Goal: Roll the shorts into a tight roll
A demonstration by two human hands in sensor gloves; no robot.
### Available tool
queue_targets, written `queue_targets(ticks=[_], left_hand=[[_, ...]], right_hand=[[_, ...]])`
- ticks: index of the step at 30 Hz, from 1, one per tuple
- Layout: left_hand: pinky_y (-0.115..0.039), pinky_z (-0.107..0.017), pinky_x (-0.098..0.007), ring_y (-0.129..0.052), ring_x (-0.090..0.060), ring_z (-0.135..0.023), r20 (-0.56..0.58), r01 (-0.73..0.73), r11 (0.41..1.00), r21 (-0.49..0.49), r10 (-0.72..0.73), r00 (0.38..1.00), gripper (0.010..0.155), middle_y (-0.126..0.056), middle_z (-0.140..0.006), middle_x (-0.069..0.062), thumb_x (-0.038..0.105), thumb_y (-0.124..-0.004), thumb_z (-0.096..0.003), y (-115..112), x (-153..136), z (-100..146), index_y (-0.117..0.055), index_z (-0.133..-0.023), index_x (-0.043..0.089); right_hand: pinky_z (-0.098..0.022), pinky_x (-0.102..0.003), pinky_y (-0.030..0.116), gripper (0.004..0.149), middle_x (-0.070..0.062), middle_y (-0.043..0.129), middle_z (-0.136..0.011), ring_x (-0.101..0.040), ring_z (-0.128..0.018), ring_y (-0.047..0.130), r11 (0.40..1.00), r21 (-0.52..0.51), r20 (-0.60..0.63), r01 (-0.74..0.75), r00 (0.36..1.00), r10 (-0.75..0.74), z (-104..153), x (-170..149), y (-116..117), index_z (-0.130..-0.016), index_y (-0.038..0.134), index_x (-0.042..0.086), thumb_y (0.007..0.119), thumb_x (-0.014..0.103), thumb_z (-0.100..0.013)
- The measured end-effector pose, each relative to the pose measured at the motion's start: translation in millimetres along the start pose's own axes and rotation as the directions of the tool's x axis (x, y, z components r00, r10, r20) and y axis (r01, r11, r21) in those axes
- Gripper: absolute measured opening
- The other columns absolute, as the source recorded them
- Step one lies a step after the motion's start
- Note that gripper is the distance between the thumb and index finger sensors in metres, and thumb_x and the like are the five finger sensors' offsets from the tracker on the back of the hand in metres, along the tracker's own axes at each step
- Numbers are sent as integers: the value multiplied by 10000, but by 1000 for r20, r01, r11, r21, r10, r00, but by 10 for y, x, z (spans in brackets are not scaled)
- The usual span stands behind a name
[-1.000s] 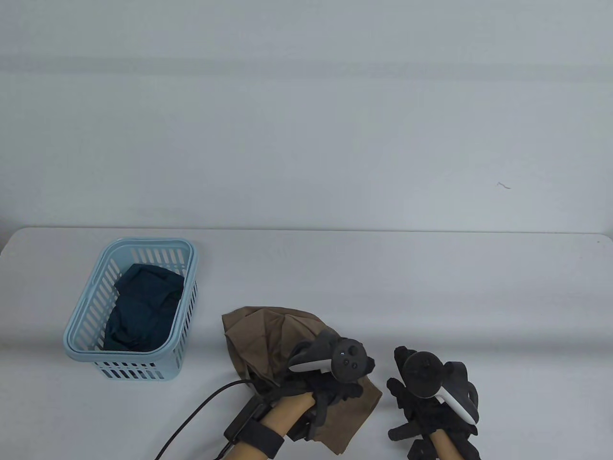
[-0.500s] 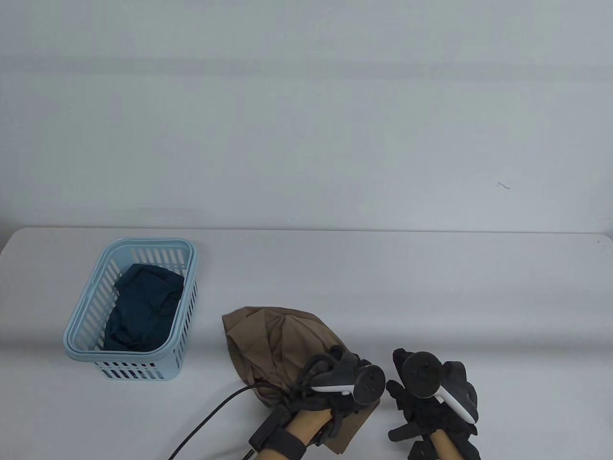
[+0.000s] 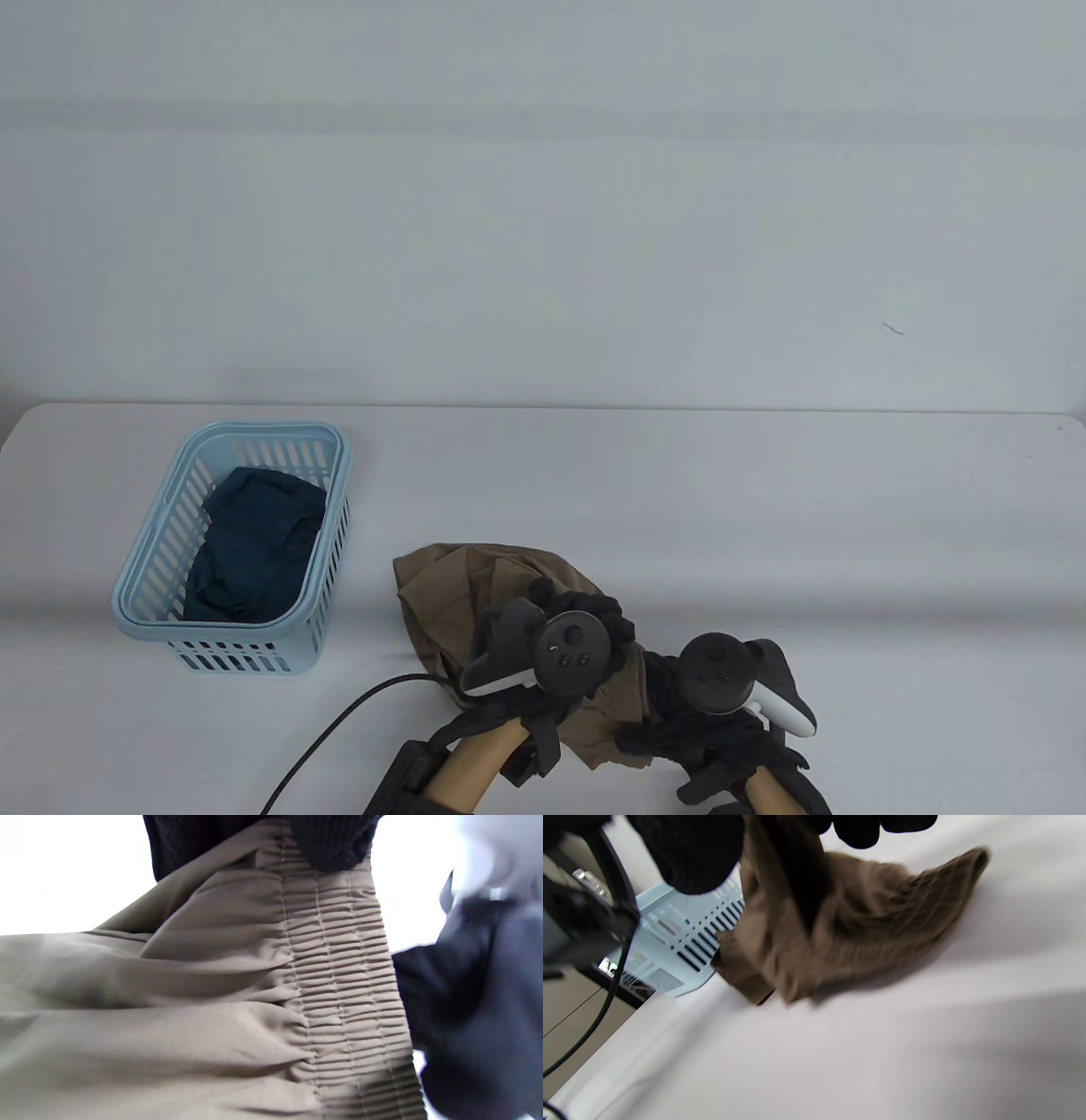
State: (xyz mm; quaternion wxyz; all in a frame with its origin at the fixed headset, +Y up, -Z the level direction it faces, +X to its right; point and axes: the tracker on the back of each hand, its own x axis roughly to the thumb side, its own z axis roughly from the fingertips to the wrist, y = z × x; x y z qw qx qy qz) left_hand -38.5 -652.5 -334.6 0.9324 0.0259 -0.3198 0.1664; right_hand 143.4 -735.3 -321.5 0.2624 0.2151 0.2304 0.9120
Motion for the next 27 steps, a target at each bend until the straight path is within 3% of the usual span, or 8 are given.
queue_targets(ticks=[5,7,10,19,27], left_hand=[[-437,-674,-759,-802,-462,-961,-67,-62,979,195,76,995,426,-765,-1049,-186,326,-670,-550,239,-105,335,-725,-939,162],[-438,-672,-759,-801,-467,-957,-85,-150,942,301,184,979,426,-762,-1048,-190,324,-674,-550,300,-234,494,-726,-938,157],[-434,-667,-763,-794,-482,-952,-91,-244,901,358,294,952,425,-757,-1046,-206,314,-681,-551,297,-407,648,-730,-937,144],[-436,-667,-759,-791,-481,-954,-111,-342,847,407,418,902,421,-758,-1046,-205,317,-683,-551,341,-664,825,-733,-935,151],[-436,-665,-757,-793,-484,-950,-192,-390,783,485,530,826,420,-765,-1040,-209,312,-686,-545,347,-1034,971,-743,-926,147]], right_hand=[[-697,-736,302,712,-178,415,-1157,-465,-1085,383,995,48,-18,-89,996,90,-100,65,150,-1085,454,125,759,390,-499],[-697,-737,304,664,-172,434,-1154,-464,-1084,397,984,71,-49,-162,985,165,-131,44,200,-1071,493,153,759,369,-502],[-697,-735,313,649,-156,451,-1150,-456,-1082,412,983,52,-67,-175,982,178,-167,6,243,-1064,504,154,758,361,-502],[-700,-720,370,506,-103,596,-1104,-448,-1052,529,952,-142,-144,-270,957,250,-254,27,292,-991,628,199,731,314,-510],[-700,-711,421,450,-107,673,-1064,-432,-1029,601,857,-419,-214,-300,950,228,-6,63,-143,-911,730,166,744,336,-495]])
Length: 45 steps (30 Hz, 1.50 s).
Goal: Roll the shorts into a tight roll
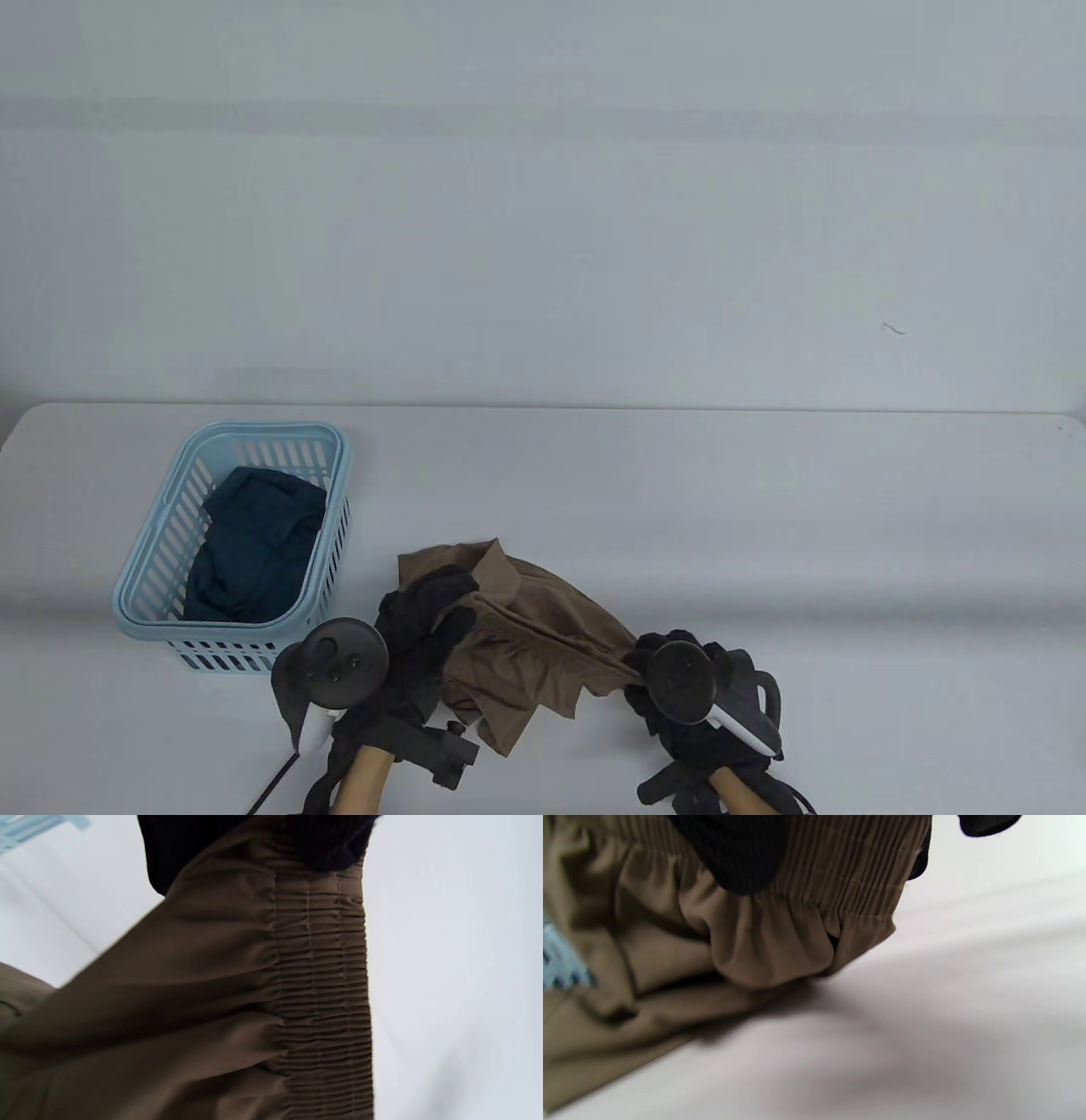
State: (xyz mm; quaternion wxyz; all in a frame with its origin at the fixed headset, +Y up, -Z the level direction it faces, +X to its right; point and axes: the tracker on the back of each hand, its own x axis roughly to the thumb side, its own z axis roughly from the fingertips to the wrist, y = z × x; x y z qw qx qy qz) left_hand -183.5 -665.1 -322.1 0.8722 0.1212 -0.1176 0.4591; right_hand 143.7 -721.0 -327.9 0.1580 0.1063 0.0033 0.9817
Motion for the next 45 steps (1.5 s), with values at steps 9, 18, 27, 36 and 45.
queue_targets(ticks=[9,18,27,36,45], left_hand=[[-432,-663,-760,-784,-493,-954,-79,-160,986,-39,156,985,419,-761,-1043,-213,306,-685,-538,-55,-202,-32,-745,-924,153],[-455,-667,-760,-831,-476,-933,18,-164,979,-124,168,986,425,-788,-1027,-211,301,-664,-548,-51,-39,-64,-716,-937,140],[-552,-669,-720,-990,-320,-745,163,-144,988,-57,152,975,430,-940,-827,-123,319,-658,-553,231,277,-185,-712,-933,124],[-582,-669,-700,-1015,-269,-667,325,-140,988,-58,152,934,438,-969,-754,-80,346,-671,-565,752,835,-242,-734,-931,112],[-603,-677,-679,-1026,-252,-649,447,-186,973,-137,229,865,455,-985,-740,-67,352,-685,-570,1175,1463,-295,-746,-942,98]], right_hand=[[-700,-705,446,432,-107,626,-1090,-445,-1029,594,930,-369,-7,-11,1000,9,255,-78,-637,-893,745,185,765,324,-485],[-606,-518,732,427,-104,883,-871,-321,-753,952,905,-399,16,144,989,-150,284,-229,-905,-893,756,182,779,280,-477],[-523,-449,791,442,-96,927,-781,-230,-584,1008,862,-410,135,298,955,-266,260,-216,-1480,-861,777,167,828,321,-450],[-475,-425,807,450,-93,959,-734,-209,-503,1016,864,-189,326,466,860,-393,383,-125,-2234,-873,795,175,833,339,-456],[-445,-404,816,466,-102,966,-718,-196,-457,1017,833,44,499,552,710,-496,523,-30,-2958,-902,784,147,820,338,-478]])
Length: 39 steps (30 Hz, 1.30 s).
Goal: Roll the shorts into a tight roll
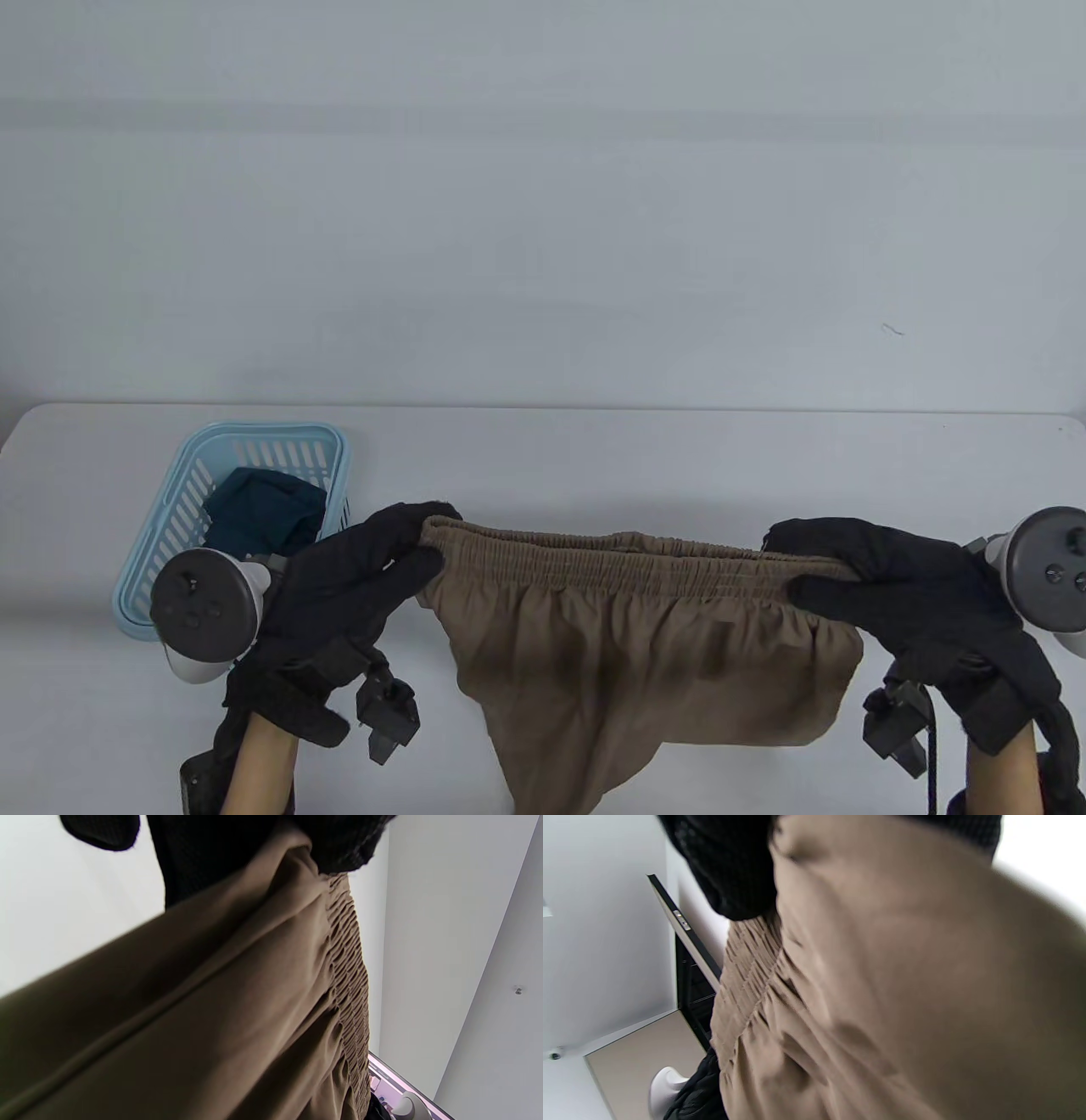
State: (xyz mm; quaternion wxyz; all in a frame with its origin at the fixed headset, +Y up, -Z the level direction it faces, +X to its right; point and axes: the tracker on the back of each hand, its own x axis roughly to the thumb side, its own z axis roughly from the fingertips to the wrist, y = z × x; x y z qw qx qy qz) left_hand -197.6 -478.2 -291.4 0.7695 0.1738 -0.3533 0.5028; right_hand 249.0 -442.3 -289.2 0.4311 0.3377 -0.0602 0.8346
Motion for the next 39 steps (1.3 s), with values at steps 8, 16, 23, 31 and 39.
queue_targets(ticks=[8,16,23,31,39], left_hand=[[-578,-689,-688,-995,-269,-725,-247,124,991,-56,-134,960,434,-951,-813,-68,309,-659,-564,-201,-714,-529,-730,-954,133],[-355,-706,-734,-857,-339,-937,-427,274,960,49,-228,875,420,-871,-961,-39,263,-637,-528,-284,-1345,-1182,-716,-941,265],[-283,-759,-664,-780,-292,-1044,-174,378,914,151,-351,920,419,-835,-1030,25,285,-627,-528,-1,-592,-1002,-715,-934,340],[-303,-720,-685,-830,-350,-974,-277,441,861,-254,-502,820,419,-882,-972,-43,246,-637,-523,-718,-1368,-246,-746,-926,270],[-305,-703,-698,-836,-375,-952,-249,444,666,-600,-682,687,420,-891,-954,-68,231,-638,-518,-1444,-1961,484,-753,-922,243]], right_hand=[[-508,-446,782,452,-111,929,-791,-238,-553,998,996,19,-266,-91,959,93,-449,-592,-36,-930,757,161,797,294,-500],[-649,-544,658,411,-80,854,-921,-312,-806,892,908,-229,-419,-350,878,232,-1050,-1084,61,-914,764,230,757,197,-504],[-699,-526,624,407,-20,862,-938,-276,-866,874,738,-453,-158,-500,860,485,-801,-314,-41,-888,785,280,766,204,-488],[-688,-528,637,409,-27,881,-931,-290,-866,886,813,-74,-286,-577,794,537,-228,-1209,820,-877,806,269,785,195,-474],[-681,-540,634,408,-33,883,-928,-305,-874,878,811,223,-308,-540,751,585,280,-1952,1706,-870,814,259,788,188,-469]])
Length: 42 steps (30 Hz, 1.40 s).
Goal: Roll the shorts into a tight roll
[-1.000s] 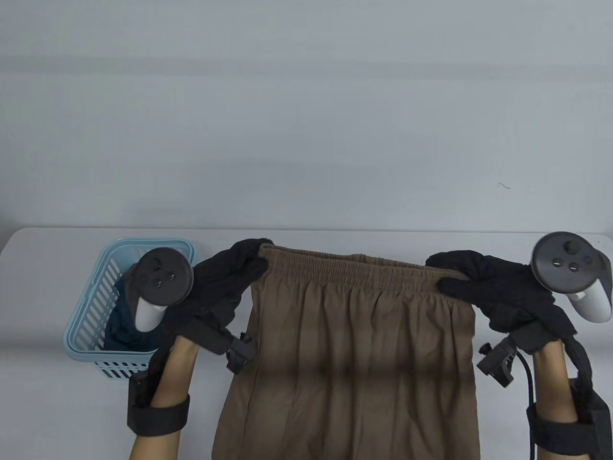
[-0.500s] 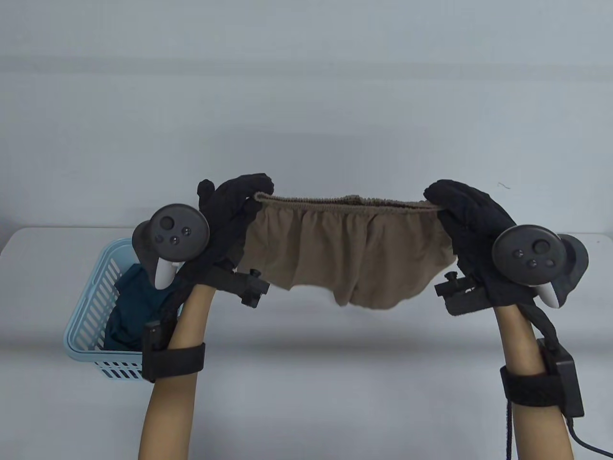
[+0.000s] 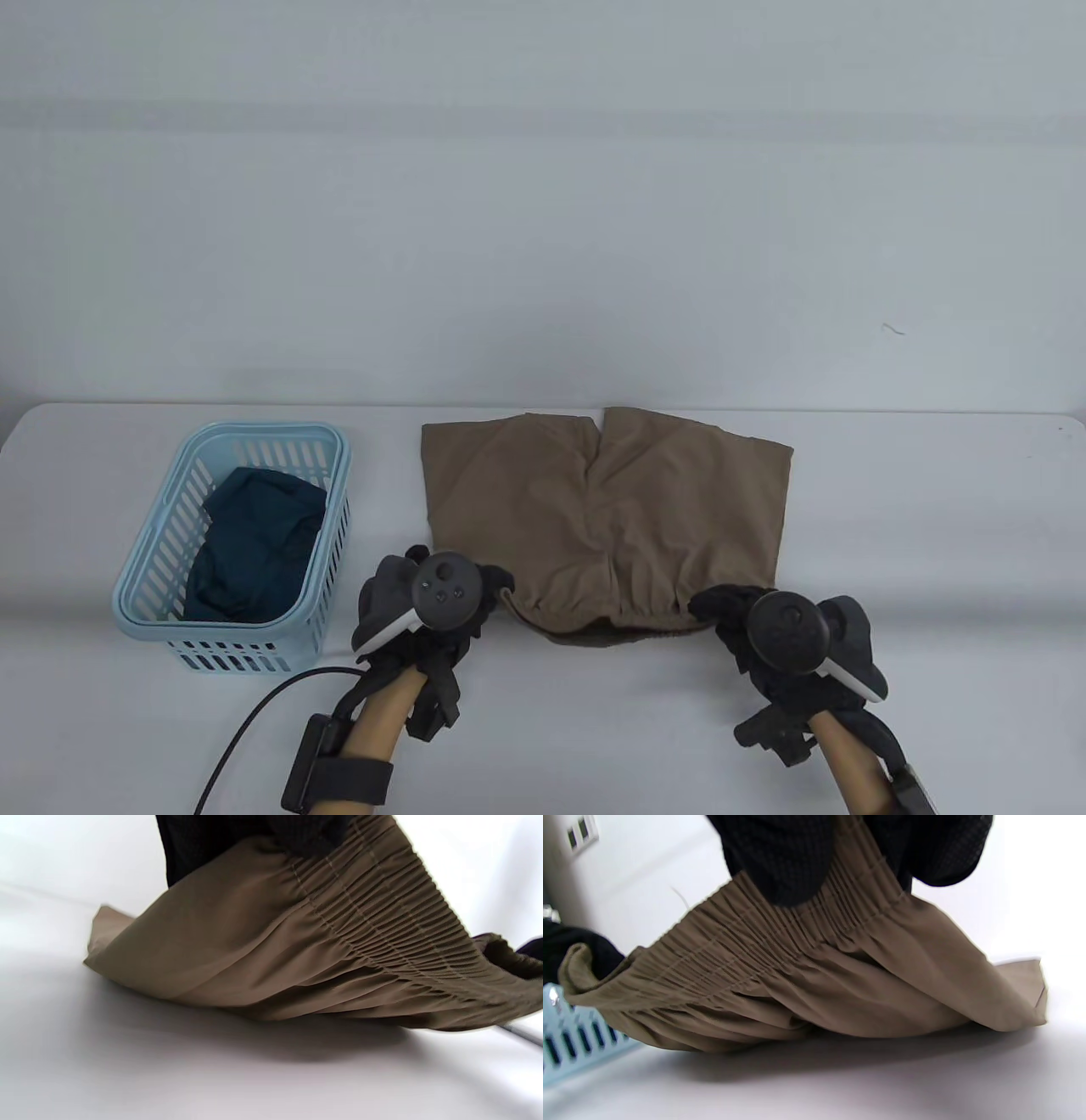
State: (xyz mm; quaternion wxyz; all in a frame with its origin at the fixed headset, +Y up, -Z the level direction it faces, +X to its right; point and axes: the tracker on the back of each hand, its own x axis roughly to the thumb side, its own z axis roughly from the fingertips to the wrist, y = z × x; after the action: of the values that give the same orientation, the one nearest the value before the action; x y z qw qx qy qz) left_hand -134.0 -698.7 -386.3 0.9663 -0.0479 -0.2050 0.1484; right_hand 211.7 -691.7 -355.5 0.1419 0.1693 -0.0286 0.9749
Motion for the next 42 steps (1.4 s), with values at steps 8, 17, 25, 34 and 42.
queue_targets(ticks=[8,17,25,34,42], left_hand=[[-316,-695,-708,-820,-391,-974,90,219,939,-267,-202,975,425,-871,-990,-86,242,-646,-535,-516,106,269,-738,-950,236],[-346,-697,-709,-672,-438,-1045,122,210,848,-487,-173,977,458,-657,-1114,-143,177,-632,-571,-586,114,306,-656,-1029,179],[-379,-705,-696,-708,-433,-996,114,146,820,-553,-100,988,428,-714,-1064,-139,196,-630,-573,-554,109,289,-706,-994,172],[-356,-699,-701,-706,-468,-1000,85,35,942,-335,-7,996,456,-706,-1082,-187,233,-628,-579,-244,199,-47,-680,-1022,141],[-271,-695,-709,-525,-499,-1068,73,-99,975,-200,116,991,522,-522,-1161,-202,248,-623,-580,-202,545,-813,-560,-1085,128]], right_hand=[[-690,-559,605,434,-60,831,-982,-339,-918,822,945,312,32,-101,995,96,214,107,509,-918,768,251,763,198,-487],[-710,-604,517,549,-125,586,-1112,-414,-1028,569,826,563,-70,32,998,9,300,142,671,-1026,626,168,688,375,-522],[-697,-581,545,449,-112,700,-1036,-391,-960,653,812,579,-90,77,995,-31,299,141,660,-939,744,174,665,353,-536],[-688,-591,560,479,-143,706,-1042,-408,-952,694,936,342,-100,79,994,-47,265,264,431,-966,726,151,670,337,-528],[-722,-624,452,630,-202,414,-1153,-473,-1041,452,883,445,-54,148,989,-138,229,750,482,-1094,469,109,653,347,-540]])
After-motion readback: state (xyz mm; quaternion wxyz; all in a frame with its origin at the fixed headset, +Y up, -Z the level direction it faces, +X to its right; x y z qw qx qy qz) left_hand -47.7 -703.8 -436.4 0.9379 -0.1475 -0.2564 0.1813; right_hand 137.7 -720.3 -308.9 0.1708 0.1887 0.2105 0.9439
